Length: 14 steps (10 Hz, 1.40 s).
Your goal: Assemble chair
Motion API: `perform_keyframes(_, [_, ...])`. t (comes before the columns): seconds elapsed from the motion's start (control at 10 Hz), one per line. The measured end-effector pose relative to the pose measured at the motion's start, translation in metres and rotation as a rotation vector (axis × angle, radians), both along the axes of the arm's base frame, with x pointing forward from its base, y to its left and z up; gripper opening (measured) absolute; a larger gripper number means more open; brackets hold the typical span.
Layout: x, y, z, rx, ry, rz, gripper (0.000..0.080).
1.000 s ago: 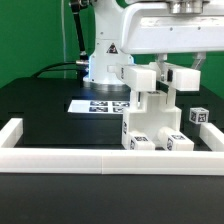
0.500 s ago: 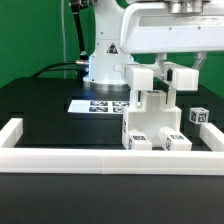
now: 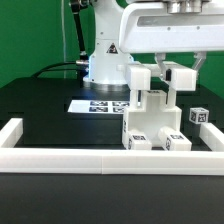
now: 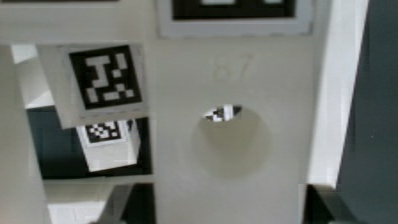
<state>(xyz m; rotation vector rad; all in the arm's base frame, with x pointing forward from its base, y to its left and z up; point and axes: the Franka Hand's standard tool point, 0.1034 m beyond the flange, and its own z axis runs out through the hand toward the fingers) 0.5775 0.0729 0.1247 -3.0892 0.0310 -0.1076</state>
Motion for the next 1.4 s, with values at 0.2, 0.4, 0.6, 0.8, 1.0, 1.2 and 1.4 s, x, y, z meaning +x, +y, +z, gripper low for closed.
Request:
perform_keyframes(0.2, [0.0006, -0.0029, -0.0004, -0.002, -0.004, 0.001, 0.029])
perform_keyframes(0.4, [0.0013, -0.0034, -0.0004, -0.003, -0.015, -0.001, 0.029])
perform_keyframes(0.6, [0.0019, -0.0042, -0.0001, -0.001, -0.015, -0.005, 0.029])
perform_keyframes(0.8, [0.0016, -0.0037, -0.0002, 0.001, -0.013, -0.025, 0.029])
perform_keyframes(1.0, [0.001, -0.0031, -0.0001, 0.003, -0.009, -0.053, 0.029])
perform_keyframes(1.2, [-0.0017, -0.0025, 0.0006, 0.004, -0.009, -0.052, 0.029])
perform_keyframes(1.4, [-0.0033, -0.0026, 0.0, 0.003, -0.01, -0.051, 0.029])
